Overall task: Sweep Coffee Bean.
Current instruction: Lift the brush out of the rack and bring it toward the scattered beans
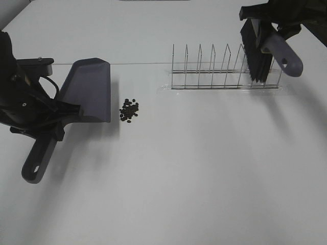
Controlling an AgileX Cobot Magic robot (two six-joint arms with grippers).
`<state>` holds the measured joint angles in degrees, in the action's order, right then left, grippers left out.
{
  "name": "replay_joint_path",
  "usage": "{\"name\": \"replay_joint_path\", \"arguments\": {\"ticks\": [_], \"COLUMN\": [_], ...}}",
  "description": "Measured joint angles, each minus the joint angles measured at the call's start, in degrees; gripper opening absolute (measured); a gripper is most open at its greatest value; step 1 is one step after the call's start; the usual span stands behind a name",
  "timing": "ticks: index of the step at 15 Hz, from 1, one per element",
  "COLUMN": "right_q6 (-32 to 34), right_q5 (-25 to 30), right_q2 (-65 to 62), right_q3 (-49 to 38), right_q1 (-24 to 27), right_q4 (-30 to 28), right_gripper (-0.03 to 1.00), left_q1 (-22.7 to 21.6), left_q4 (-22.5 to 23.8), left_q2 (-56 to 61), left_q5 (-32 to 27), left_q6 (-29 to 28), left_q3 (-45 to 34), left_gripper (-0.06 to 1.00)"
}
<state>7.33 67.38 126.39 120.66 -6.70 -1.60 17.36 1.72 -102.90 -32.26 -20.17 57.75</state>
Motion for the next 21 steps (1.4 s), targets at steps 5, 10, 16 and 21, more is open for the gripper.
{"name": "replay_joint_path", "arguments": {"ticks": [5,10,16,21], "right_q6": [-1.1,-1.5,3.3,11.4], "right_q5": [2.8,2.7,-1.3,-6.9], "right_q2": [-6.0,-15.9,-22.8,-18.4], "right_q3": [0.1,-11.3,-31.8,-35.9], "right_q1": [0.0,-1.8,-12.7,-21.0], "right_q4": [1.0,0.2,-3.3,-14.2], "right_gripper": [0.38,0.38,0.38,0.38], "left_q1": [0.0,0.0,0.0,2.7], "left_q4": [0.0,-0.1,-0.2,-0.5], "left_q2": [0.0,0.0,-0.1,-6.4], "left_q5": [-0.2,-0.2,-1.9,-2.5], "left_q6": [0.0,0.0,-0.5,-1.7], "left_q3": [0.0,0.0,0.0,0.0], "left_gripper": [0.35,0.35,0.35,0.35]}}
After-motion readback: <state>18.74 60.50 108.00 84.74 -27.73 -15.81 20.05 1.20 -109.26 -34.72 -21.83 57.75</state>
